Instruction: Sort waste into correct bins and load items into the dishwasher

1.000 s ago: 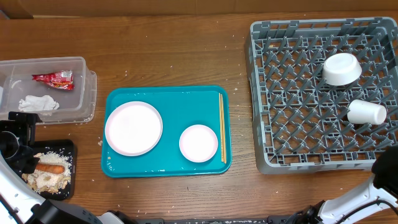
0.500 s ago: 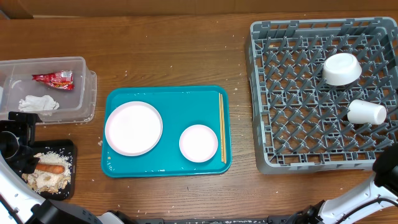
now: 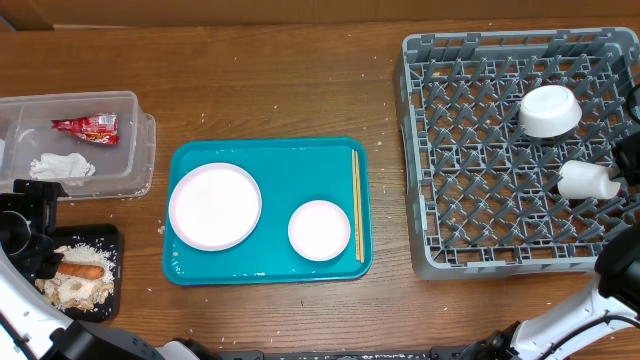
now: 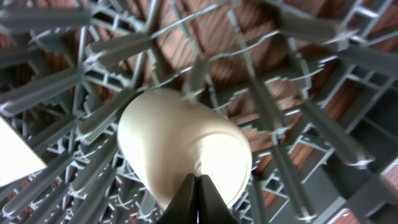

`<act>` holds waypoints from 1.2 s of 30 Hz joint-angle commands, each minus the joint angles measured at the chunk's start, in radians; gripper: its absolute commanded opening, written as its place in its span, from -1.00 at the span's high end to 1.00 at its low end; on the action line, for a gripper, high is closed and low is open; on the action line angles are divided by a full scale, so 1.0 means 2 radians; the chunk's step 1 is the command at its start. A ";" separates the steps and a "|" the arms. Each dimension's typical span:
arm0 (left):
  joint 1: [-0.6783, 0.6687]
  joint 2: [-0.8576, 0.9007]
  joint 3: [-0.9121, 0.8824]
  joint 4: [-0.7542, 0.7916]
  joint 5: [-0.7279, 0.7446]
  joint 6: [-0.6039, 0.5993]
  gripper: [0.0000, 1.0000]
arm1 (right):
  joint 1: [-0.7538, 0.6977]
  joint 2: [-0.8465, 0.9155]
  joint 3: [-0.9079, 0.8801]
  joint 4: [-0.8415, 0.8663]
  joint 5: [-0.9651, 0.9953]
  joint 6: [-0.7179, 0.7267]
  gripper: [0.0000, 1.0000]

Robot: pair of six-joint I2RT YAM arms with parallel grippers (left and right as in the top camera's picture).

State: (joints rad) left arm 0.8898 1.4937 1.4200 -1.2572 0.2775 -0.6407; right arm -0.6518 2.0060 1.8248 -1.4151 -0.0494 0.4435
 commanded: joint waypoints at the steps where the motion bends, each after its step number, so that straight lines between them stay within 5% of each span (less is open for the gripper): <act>1: -0.001 0.002 0.003 0.001 0.002 0.005 -1.00 | 0.018 -0.001 -0.001 0.000 -0.011 -0.014 0.92; 15: -0.001 0.002 0.003 0.001 0.002 0.005 -1.00 | 0.038 -0.084 0.117 -0.072 -0.139 -0.079 0.92; 21: -0.001 0.002 0.003 0.001 0.002 0.005 -0.99 | 0.106 -0.149 0.136 -0.095 -0.259 -0.152 0.62; 26: -0.001 0.002 0.003 0.001 0.002 0.005 -1.00 | 0.247 -0.153 0.134 -0.112 -0.232 -0.160 0.12; 31: -0.001 0.002 0.003 0.001 0.002 0.005 -0.99 | 0.409 -0.141 0.108 -0.092 -0.174 -0.103 -1.00; 36: -0.001 0.002 0.003 0.001 0.002 0.004 -1.00 | 0.553 -0.120 0.068 -0.049 -0.060 0.019 -1.00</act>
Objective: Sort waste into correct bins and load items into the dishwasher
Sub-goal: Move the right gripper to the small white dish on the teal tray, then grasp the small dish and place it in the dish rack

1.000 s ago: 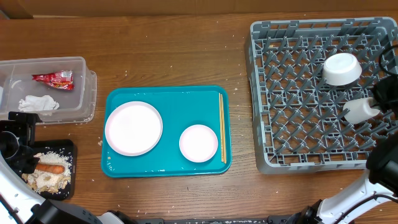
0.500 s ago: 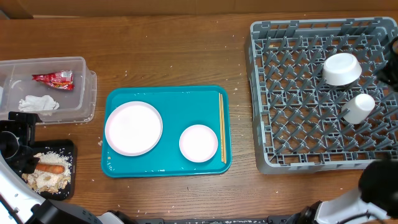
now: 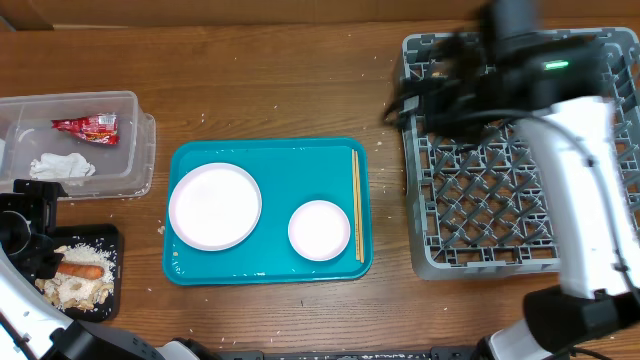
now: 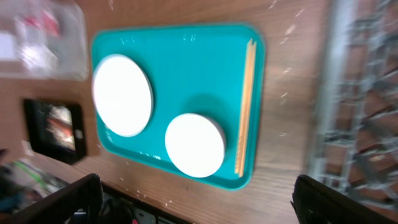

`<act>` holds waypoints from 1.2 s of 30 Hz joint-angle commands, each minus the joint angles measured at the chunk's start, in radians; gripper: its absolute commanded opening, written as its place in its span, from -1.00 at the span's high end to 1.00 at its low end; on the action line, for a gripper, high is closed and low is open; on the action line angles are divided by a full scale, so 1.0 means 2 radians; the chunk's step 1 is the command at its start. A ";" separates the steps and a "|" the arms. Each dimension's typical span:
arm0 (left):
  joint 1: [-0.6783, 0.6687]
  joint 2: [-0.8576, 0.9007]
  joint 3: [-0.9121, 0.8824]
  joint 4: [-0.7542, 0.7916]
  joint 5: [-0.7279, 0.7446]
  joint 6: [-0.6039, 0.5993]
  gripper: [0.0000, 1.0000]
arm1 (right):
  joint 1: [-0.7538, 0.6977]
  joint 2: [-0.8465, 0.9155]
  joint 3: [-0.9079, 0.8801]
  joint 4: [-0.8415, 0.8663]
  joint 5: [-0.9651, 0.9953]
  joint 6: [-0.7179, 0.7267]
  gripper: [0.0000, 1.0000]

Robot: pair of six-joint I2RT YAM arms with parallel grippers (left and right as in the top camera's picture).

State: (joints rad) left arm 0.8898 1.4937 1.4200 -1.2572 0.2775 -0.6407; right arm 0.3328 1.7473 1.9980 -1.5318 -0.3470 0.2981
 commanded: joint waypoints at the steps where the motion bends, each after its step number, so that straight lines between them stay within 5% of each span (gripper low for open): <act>1: -0.001 0.002 0.003 0.001 0.002 0.005 -1.00 | 0.083 0.016 -0.027 0.017 0.107 0.111 -1.00; 14: -0.001 0.002 0.003 0.001 0.002 0.005 -1.00 | 0.257 0.106 -0.109 0.117 0.121 0.210 -0.81; 27: -0.001 0.002 0.003 0.001 0.002 0.005 -1.00 | 0.310 0.217 -0.109 0.158 0.140 0.220 -0.63; 32: -0.001 0.002 0.003 0.001 0.002 0.005 -1.00 | 0.311 0.218 -0.109 0.161 0.167 0.217 -0.24; 36: -0.001 0.002 0.003 0.001 0.002 0.005 -1.00 | 0.311 0.218 -0.109 0.169 0.180 0.218 0.31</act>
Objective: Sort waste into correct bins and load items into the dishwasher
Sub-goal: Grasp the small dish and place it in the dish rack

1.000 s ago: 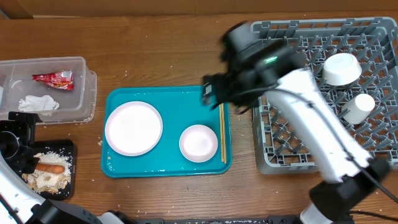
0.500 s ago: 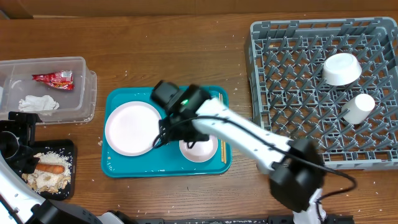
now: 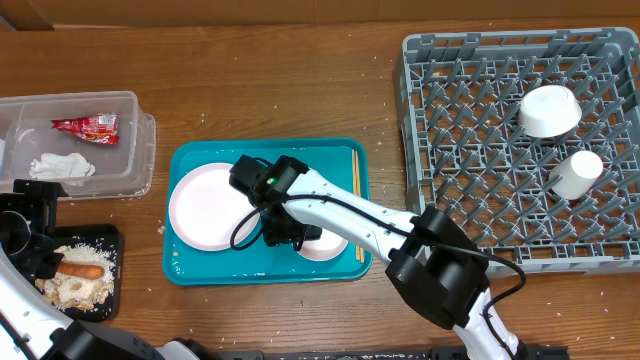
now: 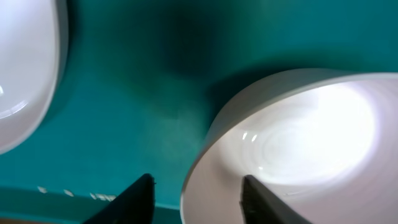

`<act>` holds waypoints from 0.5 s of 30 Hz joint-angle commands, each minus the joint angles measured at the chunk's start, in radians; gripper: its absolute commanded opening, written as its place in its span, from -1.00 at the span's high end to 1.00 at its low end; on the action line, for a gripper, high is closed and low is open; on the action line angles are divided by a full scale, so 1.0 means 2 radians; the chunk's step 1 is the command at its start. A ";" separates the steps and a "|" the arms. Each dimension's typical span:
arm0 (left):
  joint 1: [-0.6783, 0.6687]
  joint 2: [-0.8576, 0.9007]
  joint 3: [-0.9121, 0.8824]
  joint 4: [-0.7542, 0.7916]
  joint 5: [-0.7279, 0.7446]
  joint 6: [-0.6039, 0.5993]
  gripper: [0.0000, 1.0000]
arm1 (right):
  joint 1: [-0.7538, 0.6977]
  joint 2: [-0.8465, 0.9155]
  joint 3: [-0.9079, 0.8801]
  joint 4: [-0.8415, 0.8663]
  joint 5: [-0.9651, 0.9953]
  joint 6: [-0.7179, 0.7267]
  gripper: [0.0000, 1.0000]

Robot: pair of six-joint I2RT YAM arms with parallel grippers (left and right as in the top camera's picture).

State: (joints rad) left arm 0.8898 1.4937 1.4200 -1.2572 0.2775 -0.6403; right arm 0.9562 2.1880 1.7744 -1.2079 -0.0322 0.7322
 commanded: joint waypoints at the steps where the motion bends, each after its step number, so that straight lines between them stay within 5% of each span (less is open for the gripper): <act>1: -0.001 0.002 0.003 0.001 0.002 0.004 -1.00 | -0.001 -0.002 0.002 0.008 0.023 0.001 0.49; 6: -0.001 0.002 0.003 0.001 0.002 0.004 -0.99 | -0.001 -0.003 0.003 0.008 0.011 0.000 0.92; 15: -0.001 0.002 0.003 0.001 0.002 0.004 -1.00 | -0.031 -0.024 0.113 -0.097 0.002 -0.031 0.93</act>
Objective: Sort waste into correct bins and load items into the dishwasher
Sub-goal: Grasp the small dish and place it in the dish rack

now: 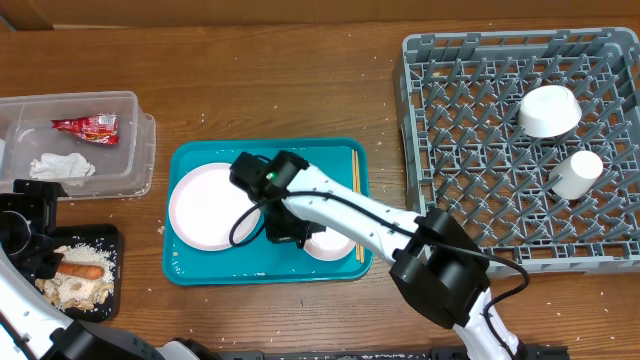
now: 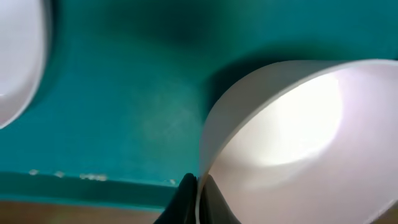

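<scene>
On the teal tray (image 1: 210, 262) lie a large white plate (image 1: 205, 205), a small white bowl (image 1: 333, 242) and a pair of chopsticks (image 1: 356, 200). My right gripper (image 2: 198, 198) is shut on the bowl's (image 2: 292, 137) left rim, one finger inside and one outside, with the bowl tilted over the tray (image 2: 112, 93). The plate's edge (image 2: 18, 68) shows at the left of the right wrist view. In the grey dish rack (image 1: 480, 250) sit a white bowl (image 1: 548, 110) and a white cup (image 1: 574, 174). My left gripper (image 1: 22, 225) is at the far left edge; its jaws cannot be made out.
A clear bin (image 1: 120, 140) at the left holds a red wrapper (image 1: 86, 126) and a crumpled tissue (image 1: 60, 166). A black container (image 1: 105, 262) below it holds rice and a sausage. Crumbs dot the wooden table (image 1: 280, 90).
My right gripper was open astride the small bowl's left rim; now it is shut on that rim and the bowl is tilted. The left arm has not moved.
My right gripper was shut on the white cup in the rack. Then it was open, high over the rack's left side, looking down at the tray. Then it stood open at the small bowl's rim on the tray, and now grips it.
</scene>
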`<act>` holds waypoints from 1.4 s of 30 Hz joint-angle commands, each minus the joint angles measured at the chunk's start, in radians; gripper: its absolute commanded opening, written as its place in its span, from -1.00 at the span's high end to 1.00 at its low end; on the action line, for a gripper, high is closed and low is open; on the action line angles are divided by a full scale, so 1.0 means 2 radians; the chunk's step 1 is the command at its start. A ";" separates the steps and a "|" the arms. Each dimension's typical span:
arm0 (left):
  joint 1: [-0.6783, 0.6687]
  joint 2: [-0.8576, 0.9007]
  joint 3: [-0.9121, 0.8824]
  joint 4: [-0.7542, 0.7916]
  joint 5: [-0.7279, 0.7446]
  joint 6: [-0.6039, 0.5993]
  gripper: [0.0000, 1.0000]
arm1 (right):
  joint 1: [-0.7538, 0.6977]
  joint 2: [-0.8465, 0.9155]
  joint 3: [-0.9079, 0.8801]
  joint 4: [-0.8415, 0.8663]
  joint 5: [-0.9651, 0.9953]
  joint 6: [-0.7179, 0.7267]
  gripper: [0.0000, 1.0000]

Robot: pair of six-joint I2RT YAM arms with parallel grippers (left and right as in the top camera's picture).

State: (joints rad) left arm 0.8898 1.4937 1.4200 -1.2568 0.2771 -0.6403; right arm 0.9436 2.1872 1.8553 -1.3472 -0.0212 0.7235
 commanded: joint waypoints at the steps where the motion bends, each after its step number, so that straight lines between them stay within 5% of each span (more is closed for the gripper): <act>1: -0.001 0.002 0.003 0.000 0.002 0.004 -1.00 | -0.033 -0.029 0.091 -0.037 -0.003 -0.035 0.93; 7: -0.001 0.002 0.003 0.000 0.002 0.004 -1.00 | -0.138 -0.072 0.201 -0.066 -0.023 -0.104 0.93; 12: -0.001 0.002 0.003 0.000 0.002 0.004 -0.99 | -0.295 -0.096 0.221 -0.054 -0.117 -0.146 0.93; 19: -0.001 0.002 0.003 0.000 0.002 0.004 -0.99 | -0.521 -0.079 0.184 0.004 -0.410 -0.297 0.93; 23: -0.001 0.002 0.003 0.001 0.002 0.004 -1.00 | -0.589 -0.067 0.145 0.040 -0.497 -0.327 0.92; 33: -0.001 0.002 0.003 0.001 0.002 0.004 -1.00 | -0.632 -0.047 0.000 0.220 -0.548 -0.294 0.93; 42: -0.001 0.002 0.003 0.001 0.002 0.004 -1.00 | -0.634 -0.047 -0.005 0.205 -0.515 -0.293 0.92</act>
State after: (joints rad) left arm 0.8898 1.4944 1.4200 -1.2572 0.2775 -0.6403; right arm -0.3210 2.1033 1.8431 -0.9146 -1.0851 0.1364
